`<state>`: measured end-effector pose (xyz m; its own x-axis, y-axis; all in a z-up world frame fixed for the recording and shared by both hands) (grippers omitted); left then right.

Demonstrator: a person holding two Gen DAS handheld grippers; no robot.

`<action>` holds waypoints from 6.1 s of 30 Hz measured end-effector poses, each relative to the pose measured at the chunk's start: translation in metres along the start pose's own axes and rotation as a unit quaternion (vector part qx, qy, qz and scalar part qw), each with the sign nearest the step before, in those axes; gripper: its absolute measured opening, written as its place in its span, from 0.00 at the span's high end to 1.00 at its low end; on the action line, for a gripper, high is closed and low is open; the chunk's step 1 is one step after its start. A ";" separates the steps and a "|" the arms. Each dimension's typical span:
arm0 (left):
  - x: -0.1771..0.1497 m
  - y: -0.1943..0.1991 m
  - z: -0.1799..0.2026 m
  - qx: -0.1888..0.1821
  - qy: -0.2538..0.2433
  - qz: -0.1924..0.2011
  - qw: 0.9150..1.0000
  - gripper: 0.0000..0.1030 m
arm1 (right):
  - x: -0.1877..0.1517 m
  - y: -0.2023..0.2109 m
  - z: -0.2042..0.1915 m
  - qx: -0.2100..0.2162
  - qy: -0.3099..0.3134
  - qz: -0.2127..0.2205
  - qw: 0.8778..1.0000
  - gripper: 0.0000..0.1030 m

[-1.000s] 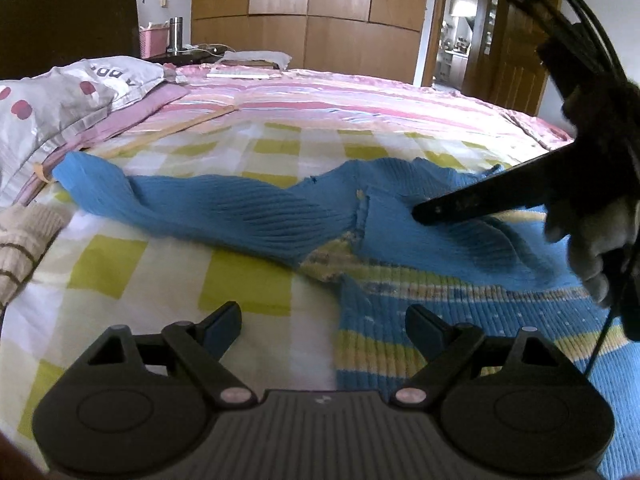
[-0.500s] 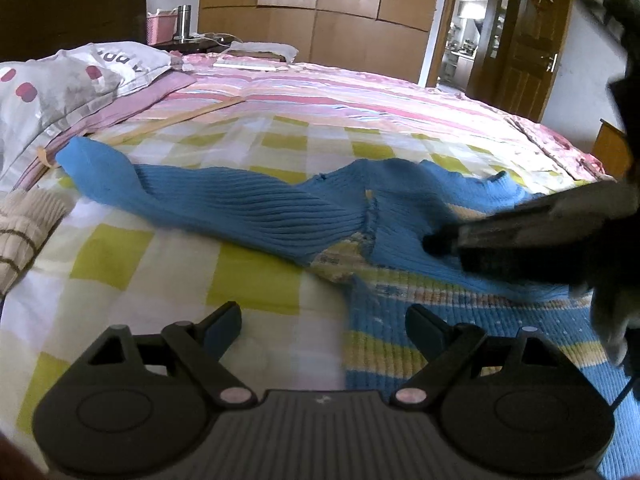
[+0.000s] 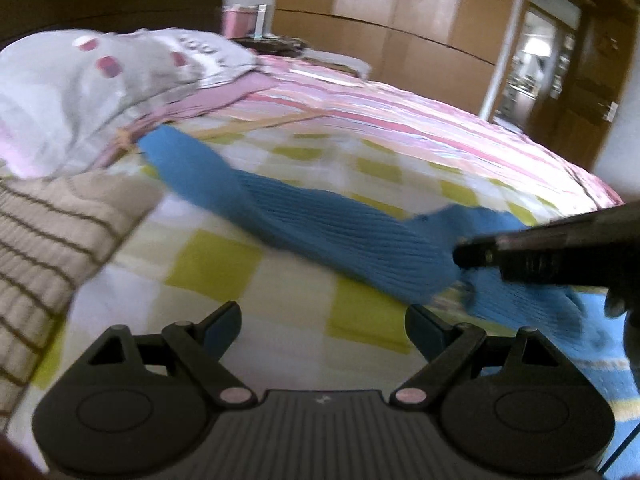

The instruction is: Fold small clothes

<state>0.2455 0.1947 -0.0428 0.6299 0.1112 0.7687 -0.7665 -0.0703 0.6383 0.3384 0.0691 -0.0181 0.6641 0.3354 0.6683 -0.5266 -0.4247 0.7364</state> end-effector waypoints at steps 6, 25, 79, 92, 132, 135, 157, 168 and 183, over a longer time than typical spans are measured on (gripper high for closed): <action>0.001 0.000 -0.032 0.056 0.021 0.002 0.998 0.08 | 0.045 -0.035 -0.055 0.069 0.006 -0.006 0.998 0.85; -0.001 -0.005 -0.077 0.113 0.065 0.006 0.991 0.09 | 0.105 -0.148 -0.143 0.172 -0.051 -0.062 0.982 0.70; -0.003 -0.005 -0.083 0.109 0.097 0.015 0.989 0.08 | 0.118 -0.139 -0.156 0.150 -0.003 -0.049 0.987 0.99; 0.002 0.010 -0.054 0.071 0.055 0.076 0.993 0.04 | 0.136 -0.028 -0.054 0.134 -0.097 0.049 0.985 0.99; 0.001 0.006 -0.015 0.036 -0.020 0.075 0.996 0.04 | 0.074 -0.099 0.020 0.003 -0.306 -0.070 0.949 0.95; 0.001 0.007 -0.015 0.035 -0.018 0.077 0.996 0.04 | 0.082 -0.084 0.026 0.016 -0.301 -0.042 0.952 0.97; -0.001 0.007 -0.001 0.018 -0.043 0.083 0.995 0.04 | 0.099 0.082 0.085 0.059 -0.283 0.123 0.949 0.99; -0.012 0.017 0.051 -0.014 -0.136 0.100 0.986 0.04 | -0.034 0.128 0.168 -0.017 -0.367 0.095 0.925 0.95; -0.018 0.011 0.059 -0.026 -0.150 0.090 0.984 0.04 | -0.045 0.023 0.177 0.056 -0.547 0.029 0.835 0.63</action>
<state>0.2328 0.1330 -0.0469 0.4856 -0.1975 0.8516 -0.8696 -0.0095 0.4936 0.3903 -0.1051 -0.0502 0.7590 -0.6307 0.1619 -0.5624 -0.5096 0.6512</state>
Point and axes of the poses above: each gripper's, at about its wrist camera, not at the fingertips, and y roughly against the way its jaws point, z to its right, x to its top, the point moved 4 cm from there along -y, roughly the way its jaws point, and after that the axes turned 11 degrees about -y, right-handed, at the moved point
